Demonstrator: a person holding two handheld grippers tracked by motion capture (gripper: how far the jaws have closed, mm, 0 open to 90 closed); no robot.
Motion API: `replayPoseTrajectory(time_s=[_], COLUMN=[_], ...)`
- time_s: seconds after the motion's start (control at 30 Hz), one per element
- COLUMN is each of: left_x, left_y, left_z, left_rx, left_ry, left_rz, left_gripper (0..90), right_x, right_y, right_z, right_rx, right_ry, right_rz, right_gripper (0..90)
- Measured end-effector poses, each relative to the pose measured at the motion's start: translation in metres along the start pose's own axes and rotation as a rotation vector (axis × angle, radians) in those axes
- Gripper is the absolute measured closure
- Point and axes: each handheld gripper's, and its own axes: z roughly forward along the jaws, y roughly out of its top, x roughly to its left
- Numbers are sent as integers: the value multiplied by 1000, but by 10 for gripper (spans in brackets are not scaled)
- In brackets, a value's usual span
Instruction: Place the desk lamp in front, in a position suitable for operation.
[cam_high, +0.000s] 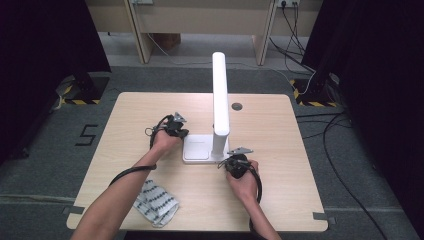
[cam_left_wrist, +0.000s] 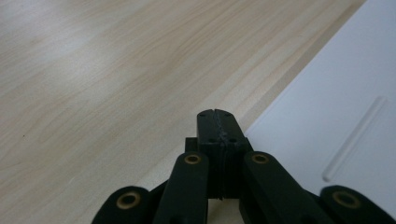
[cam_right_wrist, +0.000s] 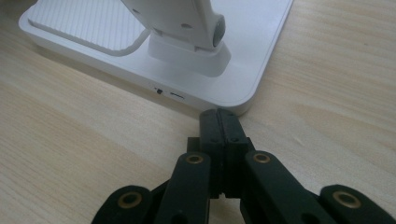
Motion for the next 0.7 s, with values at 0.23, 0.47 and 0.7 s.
replayPoseTrajectory(time_s=[0.23,0.47,0.7], left_x=[-6,-24,-41], left_y=[-5,-11,-18], left_z=[-7,-17,-26], left_rx=[16,24,26], left_ry=[-41,-120,-154], left_rz=[63,130,133], left_gripper=[897,897,897], right_x=[-4,-14,-17], right_y=[2,4,4], right_z=[2,4,5], right_rx=[-7,-21,-30], right_ry=[-13,-50,-63], right_rz=[5,34,46], right_gripper=[900,900,900])
